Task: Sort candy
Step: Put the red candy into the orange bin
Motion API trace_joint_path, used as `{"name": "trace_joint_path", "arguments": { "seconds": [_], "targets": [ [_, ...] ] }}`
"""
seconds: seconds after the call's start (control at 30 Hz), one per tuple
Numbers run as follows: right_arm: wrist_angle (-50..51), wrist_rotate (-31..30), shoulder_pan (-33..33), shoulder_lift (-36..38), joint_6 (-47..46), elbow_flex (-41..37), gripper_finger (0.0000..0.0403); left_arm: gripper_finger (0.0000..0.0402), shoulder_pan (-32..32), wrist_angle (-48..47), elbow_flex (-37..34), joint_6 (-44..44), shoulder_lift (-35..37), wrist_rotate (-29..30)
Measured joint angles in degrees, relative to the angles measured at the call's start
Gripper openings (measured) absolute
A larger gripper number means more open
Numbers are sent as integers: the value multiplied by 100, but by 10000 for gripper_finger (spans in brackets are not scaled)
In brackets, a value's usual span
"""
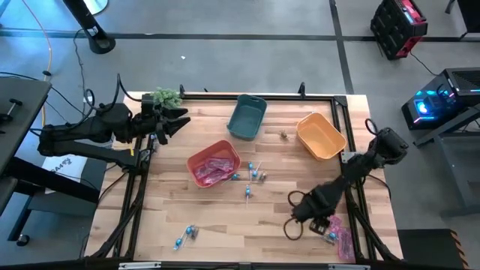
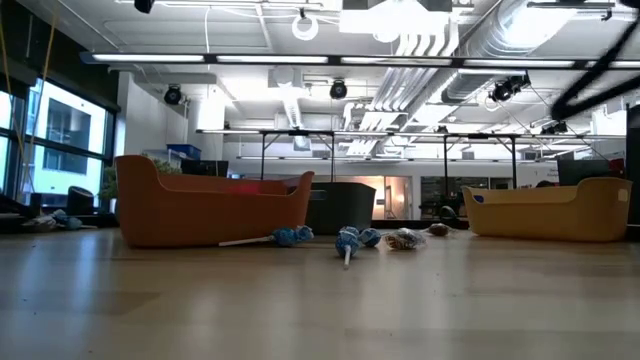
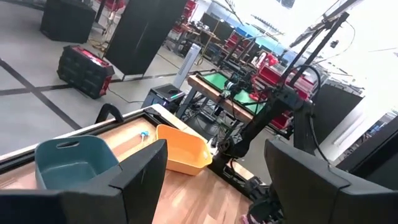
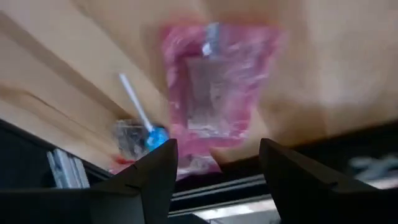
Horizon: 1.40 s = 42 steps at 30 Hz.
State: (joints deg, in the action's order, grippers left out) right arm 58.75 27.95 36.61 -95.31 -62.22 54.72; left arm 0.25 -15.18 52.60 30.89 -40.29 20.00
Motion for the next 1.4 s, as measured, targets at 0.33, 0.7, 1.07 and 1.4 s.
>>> {"name": "trace_joint_path", "arguments": {
  "seconds": [0.33, 0.7, 1.07, 1.4],
  "targets": [
    [-1663, 170, 247, 35, -1179, -1076, 219, 264, 0, -2, 0, 0, -99, 27],
    [-1620, -220, 92, 25, -1019, -1236, 38, 264, 28, -2, 0, -111, -197, 73],
    [-76, -2406, -1472, -11, 1903, 860, 8, 264, 26, 638, 0, -934, -177, 321],
    [-3749, -2623, -3435, -3, 4302, 1918, 15, 264, 26, 646, 0, -1011, -200, 590]
  ]
}}
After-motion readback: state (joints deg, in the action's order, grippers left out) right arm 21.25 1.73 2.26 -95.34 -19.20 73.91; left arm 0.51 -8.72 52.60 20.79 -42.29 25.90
